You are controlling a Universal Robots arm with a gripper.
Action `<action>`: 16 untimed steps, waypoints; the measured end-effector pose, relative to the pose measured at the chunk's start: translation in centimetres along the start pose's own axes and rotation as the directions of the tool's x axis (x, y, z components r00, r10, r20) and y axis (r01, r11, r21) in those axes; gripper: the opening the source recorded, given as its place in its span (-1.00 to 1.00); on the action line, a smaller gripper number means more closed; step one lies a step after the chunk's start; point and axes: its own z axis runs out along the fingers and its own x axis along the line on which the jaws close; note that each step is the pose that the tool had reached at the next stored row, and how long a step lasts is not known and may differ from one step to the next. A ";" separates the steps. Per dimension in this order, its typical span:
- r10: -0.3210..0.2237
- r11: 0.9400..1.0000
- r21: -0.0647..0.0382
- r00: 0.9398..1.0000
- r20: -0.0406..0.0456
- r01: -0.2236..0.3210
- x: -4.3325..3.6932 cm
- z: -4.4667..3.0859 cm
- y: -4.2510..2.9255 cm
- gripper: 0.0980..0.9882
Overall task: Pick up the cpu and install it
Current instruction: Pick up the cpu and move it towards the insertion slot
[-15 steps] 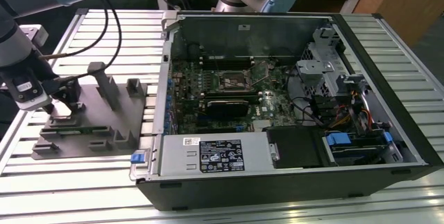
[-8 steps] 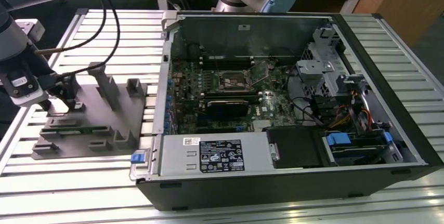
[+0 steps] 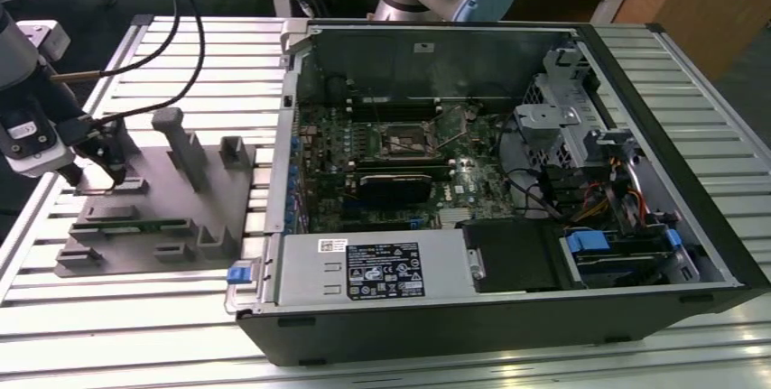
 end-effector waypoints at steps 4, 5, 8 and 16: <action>0.000 1.000 0.000 1.000 0.000 0.000 -0.01 -0.55 0.03 0.00; 0.000 1.000 0.000 1.000 0.000 0.000 -0.01 -0.68 0.03 0.00; 0.000 1.000 0.000 1.000 0.000 0.000 -0.02 -1.03 0.05 0.00; 0.000 1.000 0.000 1.000 0.000 0.000 -0.03 -1.71 0.08 0.00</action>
